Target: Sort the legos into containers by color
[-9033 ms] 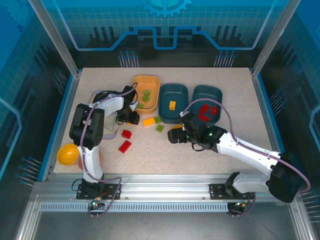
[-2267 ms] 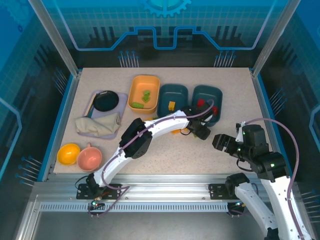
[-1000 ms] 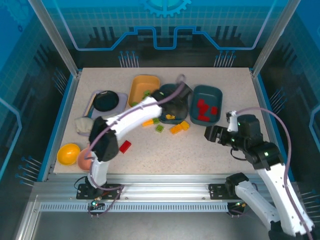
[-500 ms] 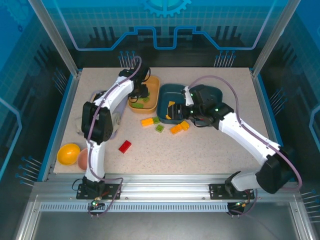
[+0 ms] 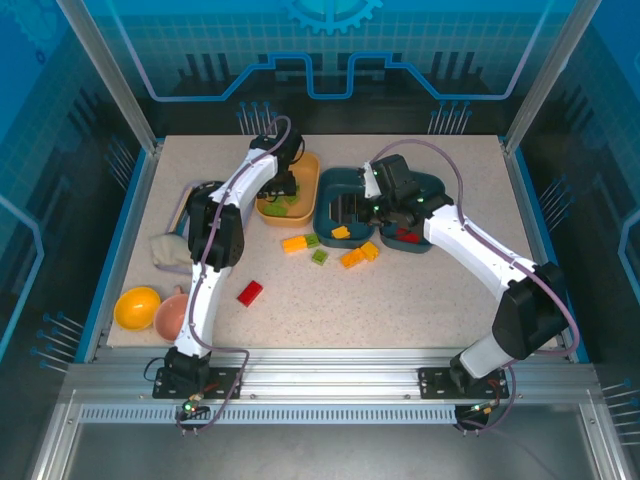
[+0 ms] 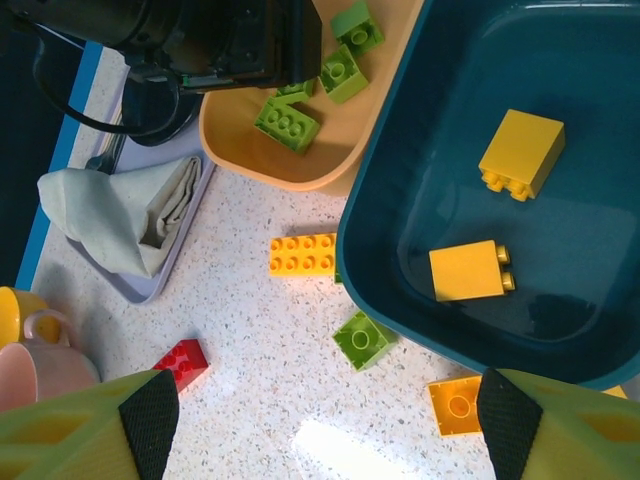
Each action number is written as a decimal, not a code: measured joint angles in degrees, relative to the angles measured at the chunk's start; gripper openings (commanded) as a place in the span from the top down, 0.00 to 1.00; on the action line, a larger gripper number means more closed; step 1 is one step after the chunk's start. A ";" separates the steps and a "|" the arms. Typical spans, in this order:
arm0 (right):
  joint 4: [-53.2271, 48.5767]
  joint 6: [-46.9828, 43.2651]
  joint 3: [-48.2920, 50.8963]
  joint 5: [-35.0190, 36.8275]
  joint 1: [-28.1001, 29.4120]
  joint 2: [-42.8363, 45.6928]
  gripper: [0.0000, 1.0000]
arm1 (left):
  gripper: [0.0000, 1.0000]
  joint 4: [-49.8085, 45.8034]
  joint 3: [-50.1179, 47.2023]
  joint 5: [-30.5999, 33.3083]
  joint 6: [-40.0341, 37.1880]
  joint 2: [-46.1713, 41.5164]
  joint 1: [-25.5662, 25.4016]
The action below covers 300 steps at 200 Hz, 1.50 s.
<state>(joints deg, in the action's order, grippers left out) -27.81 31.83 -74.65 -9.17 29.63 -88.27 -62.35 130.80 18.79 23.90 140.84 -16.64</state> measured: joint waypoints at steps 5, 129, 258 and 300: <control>-0.24 -0.07 0.00 0.02 0.00 0.00 0.19 | 0.35 -0.13 0.07 0.04 0.11 0.00 -0.02; -2.69 2.03 -6.84 5.11 23.58 -14.60 0.18 | 0.18 4.20 -39.36 -3.39 15.23 -54.95 -1.09; -21.88 35.23 -44.48 17.20 35.23 -47.39 0.09 | 0.17 -16.70 -68.72 -4.31 25.75 -105.83 -1.09; -26.51 41.22 -55.43 18.32 35.32 -56.28 0.18 | 0.18 -19.32 -68.72 -5.16 25.31 -108.02 -1.09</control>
<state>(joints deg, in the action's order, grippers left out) -54.33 73.06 -130.08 9.15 64.95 -144.55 -81.67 62.08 13.63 49.21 32.82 -17.74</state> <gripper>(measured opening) 0.863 0.823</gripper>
